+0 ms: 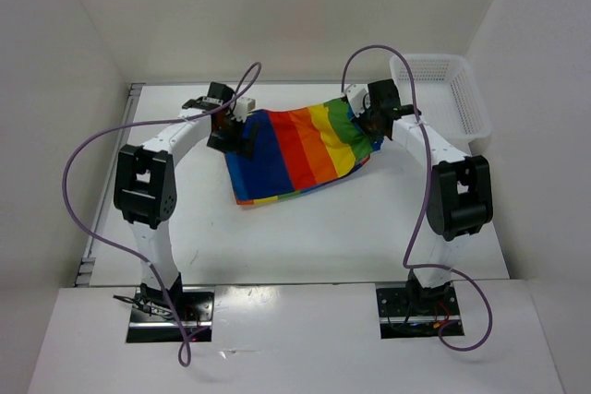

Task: Fold and stack the shorts
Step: Fold the shorts

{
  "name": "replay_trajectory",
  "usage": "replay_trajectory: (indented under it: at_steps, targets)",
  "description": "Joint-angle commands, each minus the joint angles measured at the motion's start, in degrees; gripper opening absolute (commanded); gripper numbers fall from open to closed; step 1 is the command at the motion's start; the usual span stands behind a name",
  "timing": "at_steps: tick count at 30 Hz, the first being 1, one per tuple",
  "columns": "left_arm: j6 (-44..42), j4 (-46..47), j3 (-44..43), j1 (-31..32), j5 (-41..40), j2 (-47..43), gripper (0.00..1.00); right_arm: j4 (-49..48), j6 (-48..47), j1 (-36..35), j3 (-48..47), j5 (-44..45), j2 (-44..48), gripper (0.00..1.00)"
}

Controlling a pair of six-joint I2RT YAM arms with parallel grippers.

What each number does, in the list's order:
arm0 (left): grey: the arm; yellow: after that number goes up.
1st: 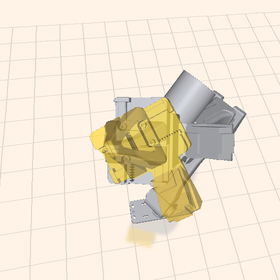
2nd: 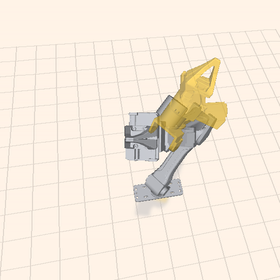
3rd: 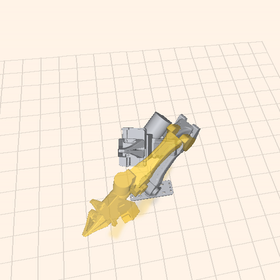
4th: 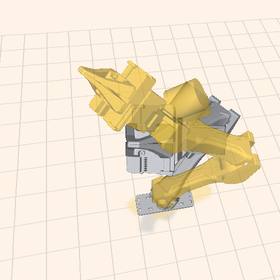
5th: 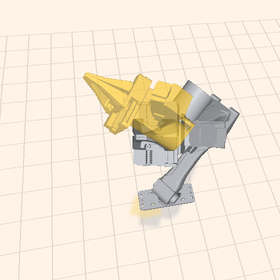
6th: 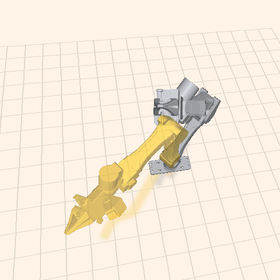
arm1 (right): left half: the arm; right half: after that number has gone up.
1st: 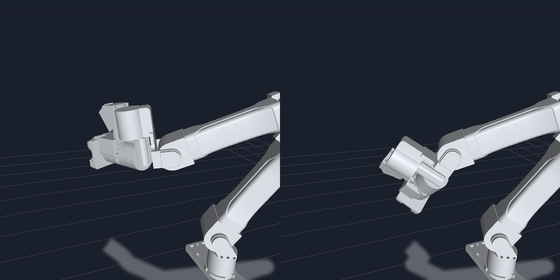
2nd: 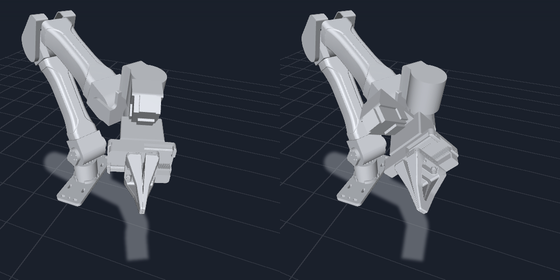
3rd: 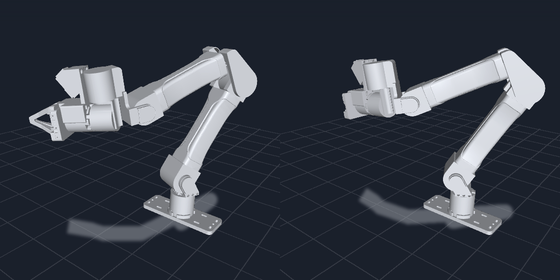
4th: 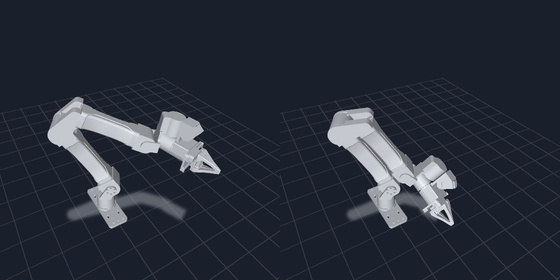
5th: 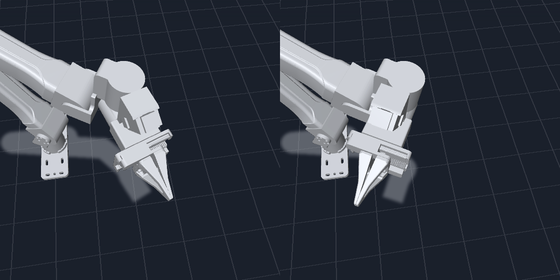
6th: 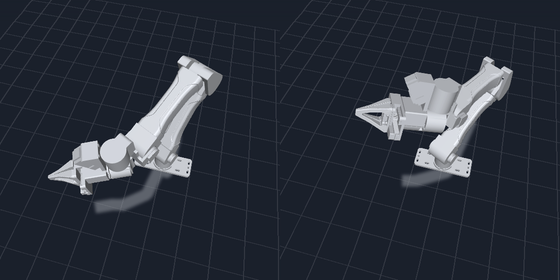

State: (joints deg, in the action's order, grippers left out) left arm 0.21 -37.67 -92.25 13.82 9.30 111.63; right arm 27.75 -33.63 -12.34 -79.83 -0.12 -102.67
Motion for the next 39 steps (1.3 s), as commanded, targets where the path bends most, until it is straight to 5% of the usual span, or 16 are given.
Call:
replay_trajectory:
  at_steps: [1, 7, 13, 17, 30, 39]
  targets:
    - [-0.21, 0.49, 2.77, -1.43, -0.25, 1.82, 0.96, -3.40, -3.10, 0.30, -3.75, 4.33, 2.57, 0.01]
    - [-0.21, 1.72, 0.50, -1.00, -0.25, 11.03, 0.90, -2.88, -5.04, 0.30, -3.75, 7.15, 4.24, 0.01]
    - [-0.21, 1.72, -4.78, 1.38, 4.40, 17.20, 0.52, -2.87, -5.04, -0.66, -6.73, 10.04, 4.76, 0.01]
    - [-0.21, 0.67, -7.85, 2.00, 6.95, 18.97, 0.37, -2.35, -7.42, -11.18, -7.79, 14.80, 3.45, 0.01]
    - [-0.21, 1.20, -8.57, 2.00, 6.96, 18.19, 0.29, -1.64, 1.81, -33.97, -15.62, 15.33, -8.23, 0.01]
    - [-0.21, 1.72, -7.07, -2.66, 11.09, 17.13, 0.29, -2.25, 3.39, -38.37, -14.90, 12.69, -12.45, 0.01]
